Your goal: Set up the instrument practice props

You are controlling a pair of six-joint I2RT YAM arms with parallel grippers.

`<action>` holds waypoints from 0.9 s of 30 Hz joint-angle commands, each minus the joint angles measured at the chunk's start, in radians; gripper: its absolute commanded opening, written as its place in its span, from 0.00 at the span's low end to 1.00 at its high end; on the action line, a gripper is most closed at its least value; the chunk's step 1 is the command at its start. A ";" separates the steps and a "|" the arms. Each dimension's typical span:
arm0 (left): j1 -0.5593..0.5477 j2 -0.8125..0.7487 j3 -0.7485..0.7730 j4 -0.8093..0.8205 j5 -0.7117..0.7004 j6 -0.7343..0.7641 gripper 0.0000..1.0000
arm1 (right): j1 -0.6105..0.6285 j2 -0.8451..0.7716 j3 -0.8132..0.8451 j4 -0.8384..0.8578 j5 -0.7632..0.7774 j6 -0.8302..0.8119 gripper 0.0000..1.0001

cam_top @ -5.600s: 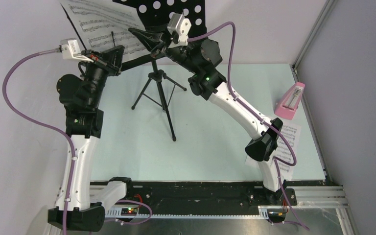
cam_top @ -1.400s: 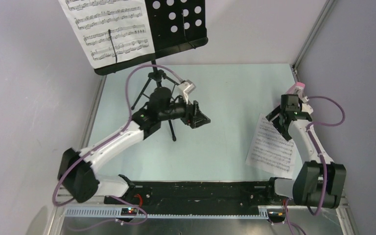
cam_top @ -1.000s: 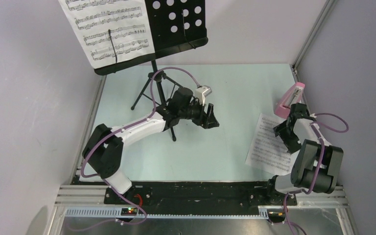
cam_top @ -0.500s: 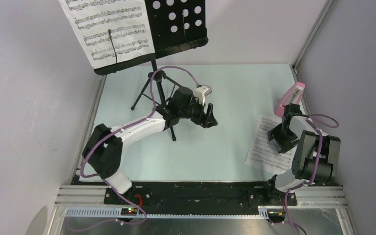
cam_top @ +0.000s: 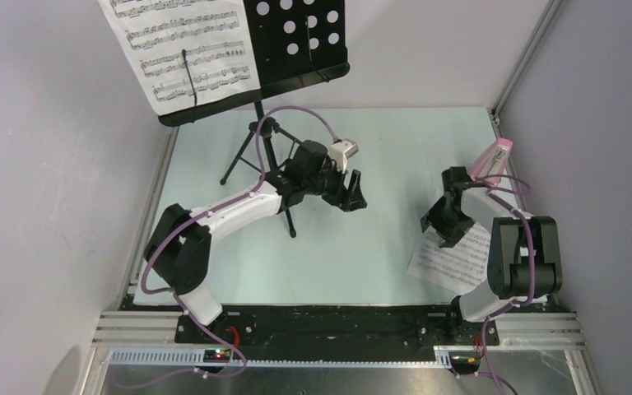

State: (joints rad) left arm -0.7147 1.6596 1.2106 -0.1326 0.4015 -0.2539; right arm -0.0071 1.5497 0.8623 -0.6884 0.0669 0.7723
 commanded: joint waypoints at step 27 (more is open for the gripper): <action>-0.248 0.431 0.066 0.383 0.233 -0.686 0.68 | -0.166 -0.251 -0.062 -0.113 0.002 -0.009 0.38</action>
State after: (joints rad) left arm -0.9543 2.0556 1.2865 0.1566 0.6327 -0.8509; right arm -0.1696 1.3312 0.8120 -0.8192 0.1345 0.7334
